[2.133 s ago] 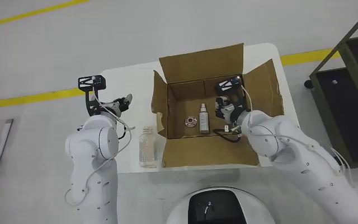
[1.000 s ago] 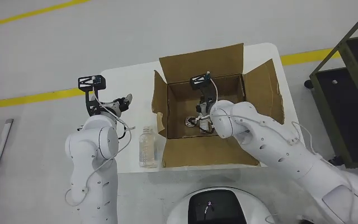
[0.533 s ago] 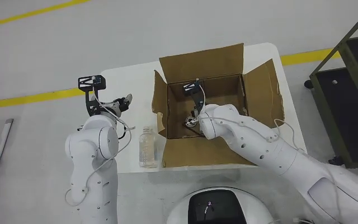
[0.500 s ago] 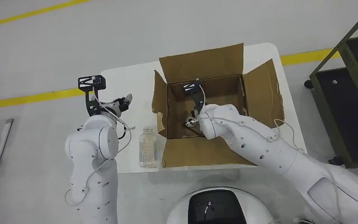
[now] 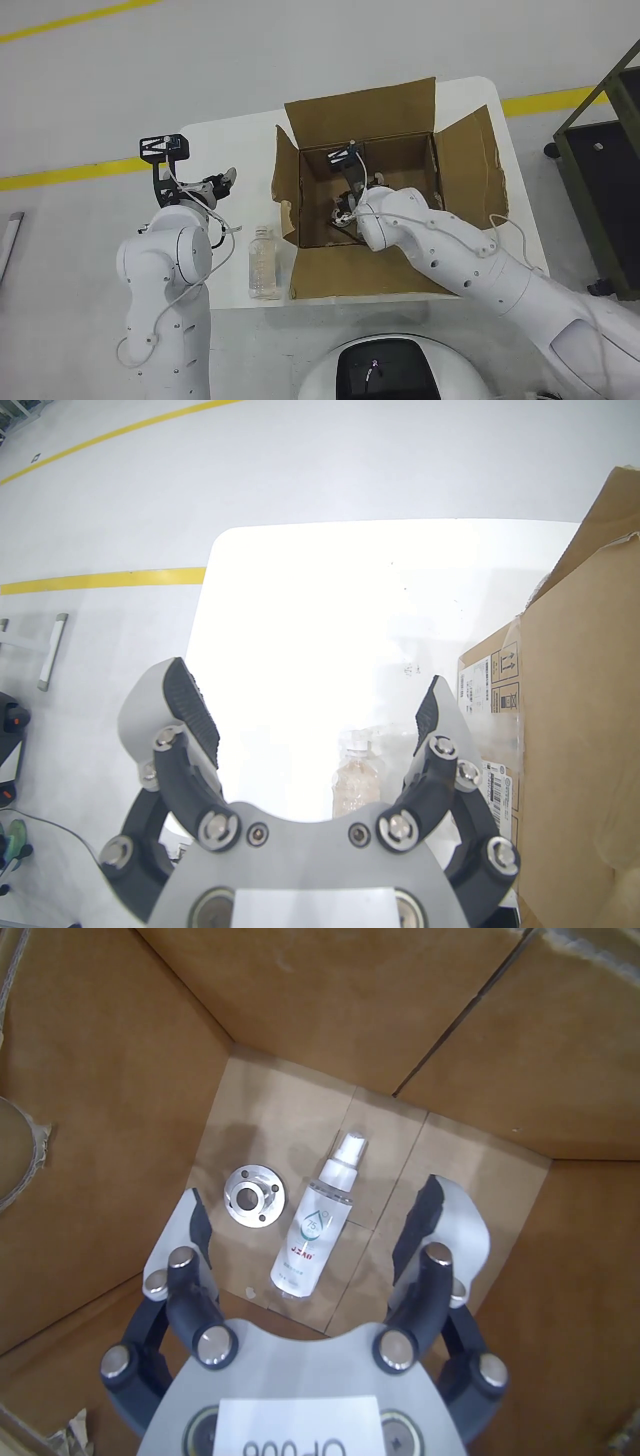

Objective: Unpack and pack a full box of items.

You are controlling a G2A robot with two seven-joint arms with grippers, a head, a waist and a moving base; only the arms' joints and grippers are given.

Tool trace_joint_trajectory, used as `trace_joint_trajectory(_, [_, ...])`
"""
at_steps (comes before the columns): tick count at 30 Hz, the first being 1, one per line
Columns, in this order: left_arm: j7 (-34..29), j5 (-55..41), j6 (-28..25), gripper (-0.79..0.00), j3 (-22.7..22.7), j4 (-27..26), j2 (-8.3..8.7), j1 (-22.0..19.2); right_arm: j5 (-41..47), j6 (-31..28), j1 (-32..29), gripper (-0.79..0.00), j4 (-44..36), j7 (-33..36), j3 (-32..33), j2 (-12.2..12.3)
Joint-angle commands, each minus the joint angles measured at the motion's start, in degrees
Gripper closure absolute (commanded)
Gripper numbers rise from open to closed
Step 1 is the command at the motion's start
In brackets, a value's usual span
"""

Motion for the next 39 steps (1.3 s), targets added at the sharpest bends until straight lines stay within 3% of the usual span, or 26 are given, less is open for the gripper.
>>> trace_joint_trajectory(1, [0.0,0.0,0.0,-0.785,0.0,0.0,0.0,0.0,-1.7,0.9,0.2,-0.785,-0.2,1.9,-0.1,-0.1])
trace_joint_trajectory(4, [0.0,0.0,0.0,-0.785,0.0,0.0,0.0,0.0,-2.4,1.9,-0.1,-0.785,0.0,4.0,0.2,-0.5])
trace_joint_trajectory(5, [0.0,0.0,0.0,-0.785,0.0,0.0,0.0,0.0,-2.7,2.3,-0.2,-0.677,0.2,4.4,0.2,-0.6])
trace_joint_trajectory(6, [0.0,0.0,0.0,-0.785,0.0,0.0,0.0,0.0,-2.9,2.4,-0.4,-0.391,0.8,5.1,0.1,-0.7])
trace_joint_trajectory(7, [0.0,0.0,0.0,-0.785,0.0,0.0,0.0,0.0,-3.1,2.6,-0.4,-0.379,1.1,5.6,0.2,-0.9])
trace_joint_trajectory(12, [0.0,0.0,0.0,-0.785,0.0,0.0,0.0,0.0,-2.0,1.5,-0.4,-0.391,3.9,6.1,1.0,-1.7])
trace_joint_trajectory(14, [0.0,0.0,0.0,-0.785,0.0,0.0,0.0,0.0,-1.6,0.9,-0.4,-0.474,5.0,6.2,1.2,-2.1])
trace_joint_trajectory(16, [0.0,0.0,0.0,-0.785,0.0,0.0,0.0,0.0,-1.2,0.2,-0.4,-0.625,6.0,6.1,1.3,-2.4])
trace_joint_trajectory(17, [0.0,0.0,0.0,-0.785,0.0,0.0,0.0,0.0,-1.1,0.0,-0.4,-0.643,6.5,6.0,1.4,-2.6])
trace_joint_trajectory(25, [0.0,0.0,0.0,-0.785,0.0,0.0,0.0,0.0,-0.9,-1.4,0.2,-0.588,10.2,6.8,1.3,-4.2])
trace_joint_trajectory(27, [0.0,0.0,0.0,-0.785,0.0,0.0,0.0,0.0,-0.9,-1.6,0.3,-0.391,10.9,6.7,1.3,-4.5])
trace_joint_trajectory(31, [0.0,0.0,0.0,-0.785,0.0,0.0,0.0,0.0,-0.7,-2.1,0.3,-0.434,12.5,6.4,1.4,-5.3])
trace_joint_trajectory(35, [0.0,0.0,0.0,-0.785,0.0,0.0,0.0,0.0,-0.7,-2.5,0.4,-0.363,13.8,6.3,1.5,-5.9])
trace_joint_trajectory(39, [0.0,0.0,0.0,-0.785,0.0,0.0,0.0,0.0,-0.9,-2.8,0.4,-0.372,15.0,6.1,1.7,-6.5])
